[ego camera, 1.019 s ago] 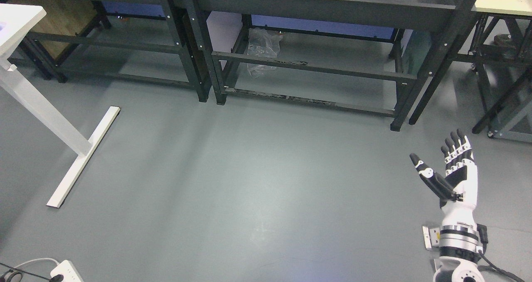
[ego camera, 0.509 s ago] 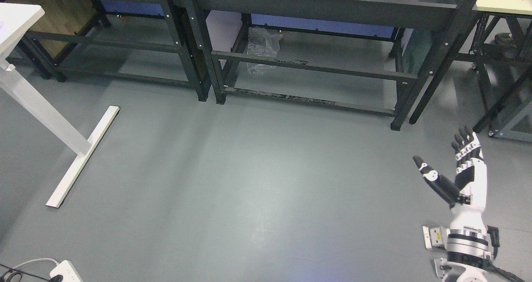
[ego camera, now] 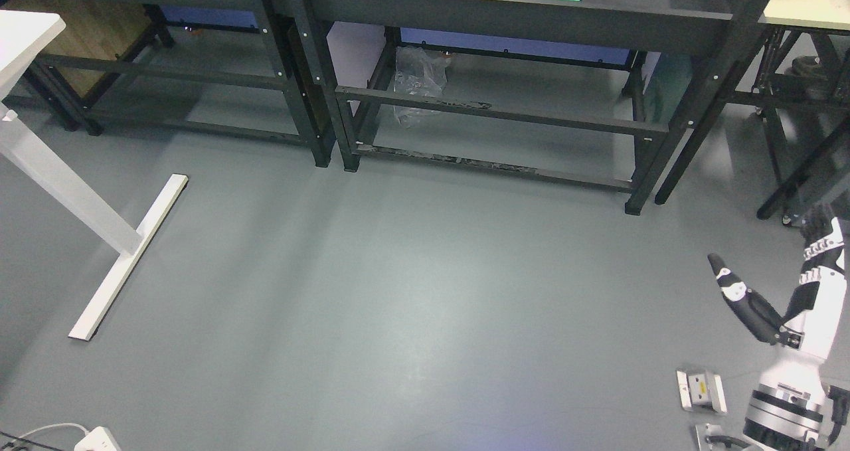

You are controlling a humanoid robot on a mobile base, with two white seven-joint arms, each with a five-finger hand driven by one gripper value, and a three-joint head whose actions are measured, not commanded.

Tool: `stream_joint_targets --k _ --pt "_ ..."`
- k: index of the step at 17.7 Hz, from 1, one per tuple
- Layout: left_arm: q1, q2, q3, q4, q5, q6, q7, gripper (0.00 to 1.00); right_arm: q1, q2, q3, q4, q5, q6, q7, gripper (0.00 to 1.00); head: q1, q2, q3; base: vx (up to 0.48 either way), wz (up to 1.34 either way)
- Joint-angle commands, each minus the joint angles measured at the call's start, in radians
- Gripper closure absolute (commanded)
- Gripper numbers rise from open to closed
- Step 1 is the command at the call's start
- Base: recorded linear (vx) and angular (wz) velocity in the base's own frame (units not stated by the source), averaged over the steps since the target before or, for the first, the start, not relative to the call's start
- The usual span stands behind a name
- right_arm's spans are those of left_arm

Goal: Pick pink block from left shelf to tray
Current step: 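Drive toward the shelf while lowering the right hand beside the body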

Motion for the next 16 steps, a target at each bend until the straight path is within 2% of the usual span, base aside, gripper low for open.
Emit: stream_joint_targets --k 1,2,3,6,11,16 --pt "0.009 0.017 0.000 0.000 -0.002 0.000 0.000 0.00 -0.062 -0.001 -0.046 0.022 0.520 0.194 -0.010 0.00 0.0000 0.000 0.000 0.117 0.02" --pt "0.009 0.017 0.000 0.000 -0.002 0.000 0.000 0.00 -0.069 -0.001 -0.041 0.019 0.626 0.268 -0.011 0.00 0.0000 0.000 0.000 0.117 0.02" --pt "0.009 0.017 0.000 0.000 -0.002 0.000 0.000 0.00 -0.068 -0.001 -0.032 0.011 0.677 0.298 -0.011 0.00 0.0000 0.000 0.000 0.122 0.03" --pt "0.009 0.017 0.000 0.000 -0.002 0.000 0.000 0.00 -0.059 -0.001 0.051 -0.004 0.696 0.405 -0.011 0.01 0.0000 0.000 0.000 0.154 0.01" --pt "0.009 0.017 0.000 0.000 -0.002 0.000 0.000 0.00 -0.052 -0.001 0.111 -0.012 0.696 0.415 -0.007 0.02 0.0000 0.000 0.000 0.163 -0.01" --pt "0.009 0.017 0.000 0.000 -0.002 0.000 0.000 0.00 -0.069 -0.001 0.117 -0.012 0.696 0.416 0.001 0.01 0.0000 0.000 0.000 0.130 0.05"
